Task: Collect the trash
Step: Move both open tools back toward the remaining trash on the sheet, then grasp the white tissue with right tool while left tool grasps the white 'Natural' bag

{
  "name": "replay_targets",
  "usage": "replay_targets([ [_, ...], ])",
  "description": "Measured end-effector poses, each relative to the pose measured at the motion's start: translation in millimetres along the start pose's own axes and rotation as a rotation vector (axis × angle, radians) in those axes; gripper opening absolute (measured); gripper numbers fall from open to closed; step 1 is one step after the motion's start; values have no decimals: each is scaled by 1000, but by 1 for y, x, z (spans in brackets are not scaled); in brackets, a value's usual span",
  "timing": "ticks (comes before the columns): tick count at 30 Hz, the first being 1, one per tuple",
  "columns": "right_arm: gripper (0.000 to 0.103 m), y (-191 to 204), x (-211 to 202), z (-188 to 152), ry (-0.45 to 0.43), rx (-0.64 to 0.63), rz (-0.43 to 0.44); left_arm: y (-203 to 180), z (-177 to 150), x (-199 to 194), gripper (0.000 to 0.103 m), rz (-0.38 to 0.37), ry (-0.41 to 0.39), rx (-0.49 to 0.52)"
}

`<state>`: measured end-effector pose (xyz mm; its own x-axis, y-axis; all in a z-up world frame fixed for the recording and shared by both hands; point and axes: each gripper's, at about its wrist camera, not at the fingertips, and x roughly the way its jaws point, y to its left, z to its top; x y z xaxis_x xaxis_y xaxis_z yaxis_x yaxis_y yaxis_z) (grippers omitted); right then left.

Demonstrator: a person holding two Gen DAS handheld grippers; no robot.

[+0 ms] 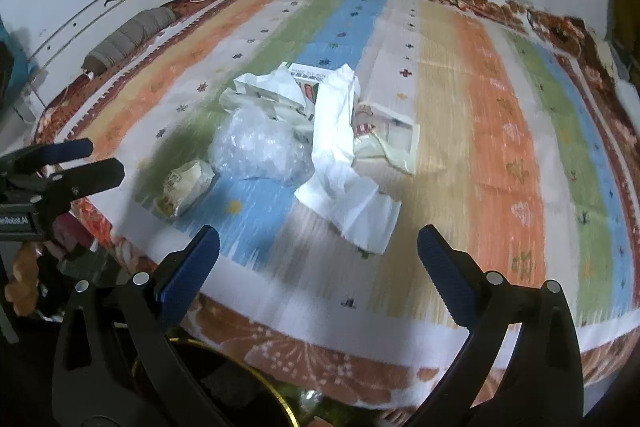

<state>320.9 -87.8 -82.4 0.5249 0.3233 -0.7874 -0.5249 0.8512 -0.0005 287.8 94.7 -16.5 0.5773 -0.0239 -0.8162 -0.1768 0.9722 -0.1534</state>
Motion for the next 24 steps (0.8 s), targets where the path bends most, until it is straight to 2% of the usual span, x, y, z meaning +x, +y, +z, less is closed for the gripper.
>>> replay_targets([
  [11, 94, 1, 34, 18, 17, -13, -9, 23, 21, 36, 96, -37, 4, -64],
  [24, 88, -3, 70, 30, 48, -7, -13, 15, 49, 67, 96, -14, -13, 53],
])
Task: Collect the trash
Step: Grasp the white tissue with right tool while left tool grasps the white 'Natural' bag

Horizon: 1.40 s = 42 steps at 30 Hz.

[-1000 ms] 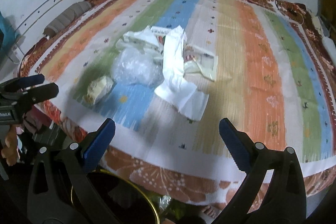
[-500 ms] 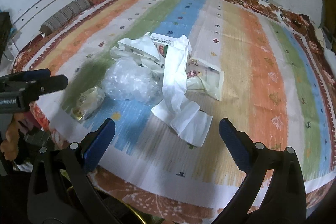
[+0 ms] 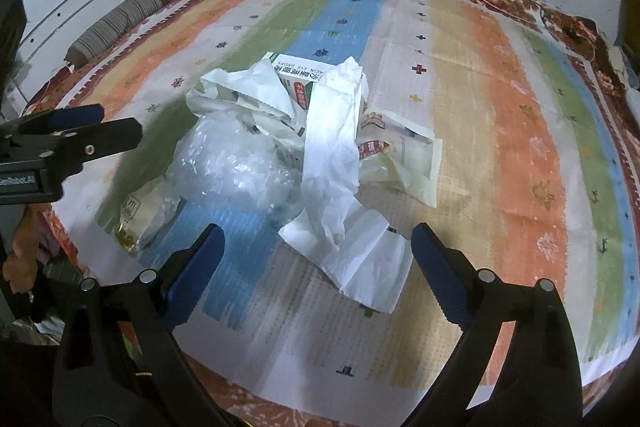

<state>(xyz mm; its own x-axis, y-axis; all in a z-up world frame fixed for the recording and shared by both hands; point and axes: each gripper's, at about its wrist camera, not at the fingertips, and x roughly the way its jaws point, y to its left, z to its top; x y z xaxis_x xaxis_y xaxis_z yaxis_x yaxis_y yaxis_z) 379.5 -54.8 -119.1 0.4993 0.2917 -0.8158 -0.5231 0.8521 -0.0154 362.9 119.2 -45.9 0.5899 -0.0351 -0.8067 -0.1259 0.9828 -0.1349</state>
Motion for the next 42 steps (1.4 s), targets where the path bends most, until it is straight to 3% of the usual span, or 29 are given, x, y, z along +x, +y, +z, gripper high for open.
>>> replay_targets([
  [10, 70, -2, 23, 5, 43, 4, 7, 1, 18, 24, 95, -30, 27, 6],
  [12, 60, -4, 26, 7, 48, 7, 13, -3, 18, 28, 95, -33, 30, 23],
  [19, 44, -8, 36, 13, 63, 23, 46, -7, 22, 40, 92, -31, 30, 36],
  [24, 14, -5, 41, 14, 78, 3, 59, -9, 26, 46, 88, -49, 38, 28],
  [30, 3, -6, 40, 16, 65, 9, 60, -19, 31, 57, 83, -50, 35, 70],
  [35, 2, -11, 39, 17, 57, 20, 52, -21, 33, 64, 66, -73, 45, 72],
  [39, 1, -13, 36, 17, 47, 19, 49, -20, 32, 66, 37, -102, 51, 43],
  [42, 1, -14, 32, 18, 40, 18, 45, -18, 32, 62, 22, -104, 35, 24],
])
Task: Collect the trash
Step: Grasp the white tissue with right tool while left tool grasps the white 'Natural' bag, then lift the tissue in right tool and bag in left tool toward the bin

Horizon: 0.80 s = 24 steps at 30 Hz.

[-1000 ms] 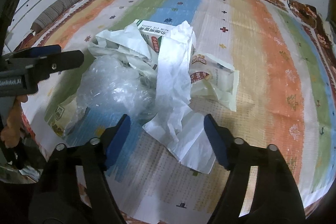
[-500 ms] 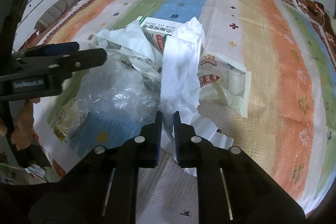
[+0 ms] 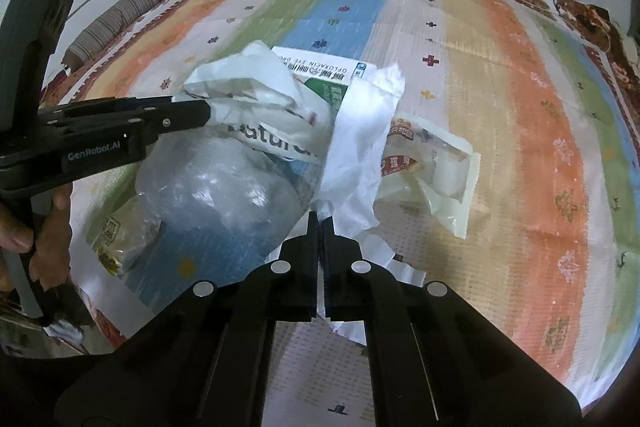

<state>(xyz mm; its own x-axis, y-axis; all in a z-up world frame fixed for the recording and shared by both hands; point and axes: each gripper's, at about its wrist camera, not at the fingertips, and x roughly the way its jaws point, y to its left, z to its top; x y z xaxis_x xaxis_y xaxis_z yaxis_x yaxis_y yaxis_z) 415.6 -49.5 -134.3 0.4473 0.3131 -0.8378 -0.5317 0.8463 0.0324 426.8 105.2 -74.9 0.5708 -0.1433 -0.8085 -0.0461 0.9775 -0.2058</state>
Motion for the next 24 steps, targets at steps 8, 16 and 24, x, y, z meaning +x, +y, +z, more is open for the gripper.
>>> replay_targets([
  [8, 1, -2, -22, 4, -40, -2, 5, 1, 0, -28, 0, 29, -53, -23],
  [16, 1, 1, -50, 0, -69, -4, 13, 1, -6, -70, 0, 74, -101, -38],
  [24, 1, 14, -82, -9, -97, -21, 24, -1, -14, -101, 0, 75, -119, -79],
])
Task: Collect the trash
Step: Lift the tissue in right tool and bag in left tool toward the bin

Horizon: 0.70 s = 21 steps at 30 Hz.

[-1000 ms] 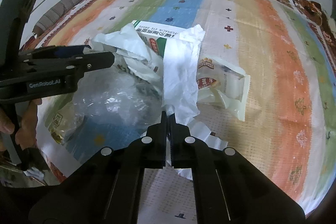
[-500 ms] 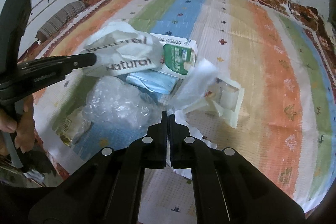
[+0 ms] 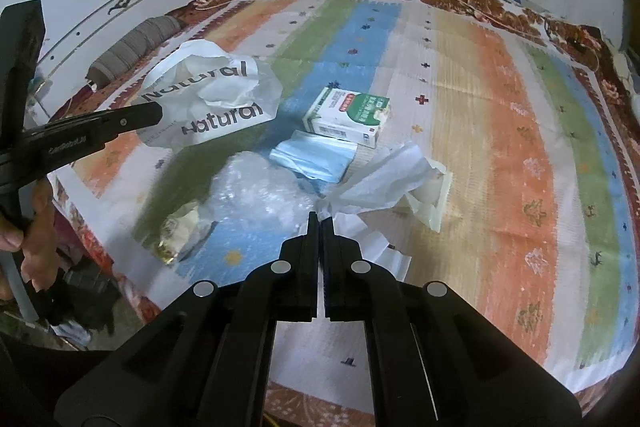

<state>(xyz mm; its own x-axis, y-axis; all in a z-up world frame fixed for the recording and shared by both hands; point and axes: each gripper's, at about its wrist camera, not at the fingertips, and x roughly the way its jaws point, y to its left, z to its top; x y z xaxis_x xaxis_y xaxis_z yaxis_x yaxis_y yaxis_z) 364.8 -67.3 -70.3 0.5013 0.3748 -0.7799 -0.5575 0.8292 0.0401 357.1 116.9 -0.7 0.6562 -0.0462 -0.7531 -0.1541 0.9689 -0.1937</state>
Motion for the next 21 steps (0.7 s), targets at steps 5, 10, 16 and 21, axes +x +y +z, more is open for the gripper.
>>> replay_targets([
  [5, 1, 8, -15, -4, -14, -5, 3, -2, -9, -17, 0, 0, -8, -15],
  [10, 1, 12, -31, -8, -31, -8, 5, -6, -16, -35, 0, -7, -19, -36],
  [16, 1, 11, -47, -12, -55, -5, -19, -14, -25, -50, 0, -21, -9, -68],
  [21, 1, 13, -67, -21, -83, 12, -11, -27, -34, -63, 0, -18, -15, -47],
])
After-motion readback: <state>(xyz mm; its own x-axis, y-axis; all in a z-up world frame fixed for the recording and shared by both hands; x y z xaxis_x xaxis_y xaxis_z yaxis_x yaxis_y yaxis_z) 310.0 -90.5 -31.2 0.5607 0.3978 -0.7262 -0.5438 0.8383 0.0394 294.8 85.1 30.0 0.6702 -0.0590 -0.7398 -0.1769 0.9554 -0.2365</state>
